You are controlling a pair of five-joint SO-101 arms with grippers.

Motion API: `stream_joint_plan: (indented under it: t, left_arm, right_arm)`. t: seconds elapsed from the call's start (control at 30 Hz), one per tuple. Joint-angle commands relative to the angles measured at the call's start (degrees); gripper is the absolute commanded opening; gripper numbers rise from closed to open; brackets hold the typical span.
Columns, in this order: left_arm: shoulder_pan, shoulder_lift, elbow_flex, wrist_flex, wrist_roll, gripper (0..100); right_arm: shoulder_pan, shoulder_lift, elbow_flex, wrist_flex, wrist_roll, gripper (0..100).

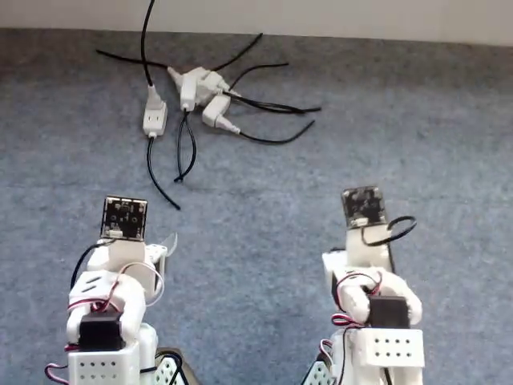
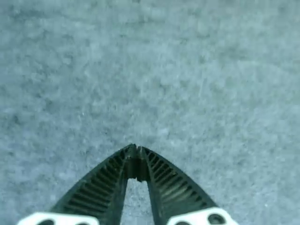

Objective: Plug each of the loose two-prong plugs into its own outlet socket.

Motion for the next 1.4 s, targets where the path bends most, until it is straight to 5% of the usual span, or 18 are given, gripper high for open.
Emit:
stream_joint_plan:
  t: [0.0,0.27,0.37,0.47,0.83,1.07,1.37]
  left_arm:
    - [-0.1,-0.2,-0.1,6.2,0.4,24]
    - [-0.2,-0.2,-3.7,13.8,0.4,22]
    - [-0.1,-0.2,-4.4,13.4,0.4,12]
    - [-0.2,-0.2,-6.5,11.8,0.4,0]
    - [0.0,-0.2,-18.7,5.6,0.9,1]
    - [-2.1,-0.2,-19.6,8.9,15.0,1]
    - [-2.2,-0.2,-8.2,7.7,6.7,1]
  right_arm:
    - [0.8,-0.5,6.2,-2.2,0.6,0.8]
    - [9.9,-15.4,7.2,6.9,0.5,0.8]
    - [10.5,-27.2,6.5,12.3,-3.0,0.7]
    - [10.8,-22.5,5.0,10.7,-3.9,0.7]
    - [10.5,-25.3,-8.6,7.8,-4.0,0.7]
    - [10.5,-25.3,-11.2,9.1,-4.0,0.7]
    - [10.4,-25.3,5.2,5.8,-3.8,0.7]
